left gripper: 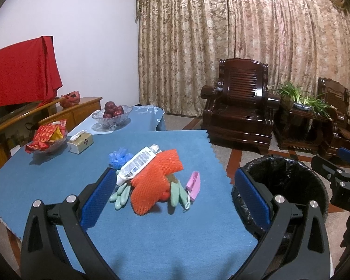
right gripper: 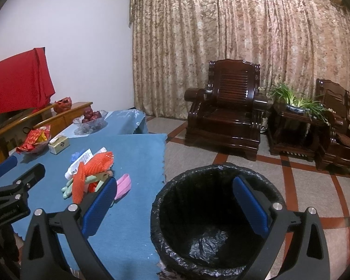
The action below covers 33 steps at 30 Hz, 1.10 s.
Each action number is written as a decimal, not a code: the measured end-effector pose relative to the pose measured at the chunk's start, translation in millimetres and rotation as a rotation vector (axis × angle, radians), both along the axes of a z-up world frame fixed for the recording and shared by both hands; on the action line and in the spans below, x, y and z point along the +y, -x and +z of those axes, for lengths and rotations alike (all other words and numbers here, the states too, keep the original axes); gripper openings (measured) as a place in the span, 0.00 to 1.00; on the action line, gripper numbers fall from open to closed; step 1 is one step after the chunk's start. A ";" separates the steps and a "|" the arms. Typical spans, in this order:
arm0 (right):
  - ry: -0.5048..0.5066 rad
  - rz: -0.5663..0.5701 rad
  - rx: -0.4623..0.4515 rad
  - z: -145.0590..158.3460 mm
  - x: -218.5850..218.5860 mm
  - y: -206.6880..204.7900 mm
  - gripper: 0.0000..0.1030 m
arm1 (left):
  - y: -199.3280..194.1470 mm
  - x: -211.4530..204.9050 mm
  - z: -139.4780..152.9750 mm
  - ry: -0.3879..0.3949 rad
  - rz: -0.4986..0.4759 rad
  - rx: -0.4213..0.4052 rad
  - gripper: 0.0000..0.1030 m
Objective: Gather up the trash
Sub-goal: 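Grasp the pink face mask with the right tool while the left tool grasps an orange mesh net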
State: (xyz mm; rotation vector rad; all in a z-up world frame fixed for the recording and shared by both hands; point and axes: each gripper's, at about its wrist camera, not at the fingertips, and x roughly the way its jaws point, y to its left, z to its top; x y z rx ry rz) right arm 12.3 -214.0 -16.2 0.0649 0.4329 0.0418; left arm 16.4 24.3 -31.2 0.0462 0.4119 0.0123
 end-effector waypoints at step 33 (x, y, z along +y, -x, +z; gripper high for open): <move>0.029 0.184 0.237 -110.6 121.1 -176.8 0.82 | -121.3 138.6 -92.7 0.044 0.225 0.179 0.95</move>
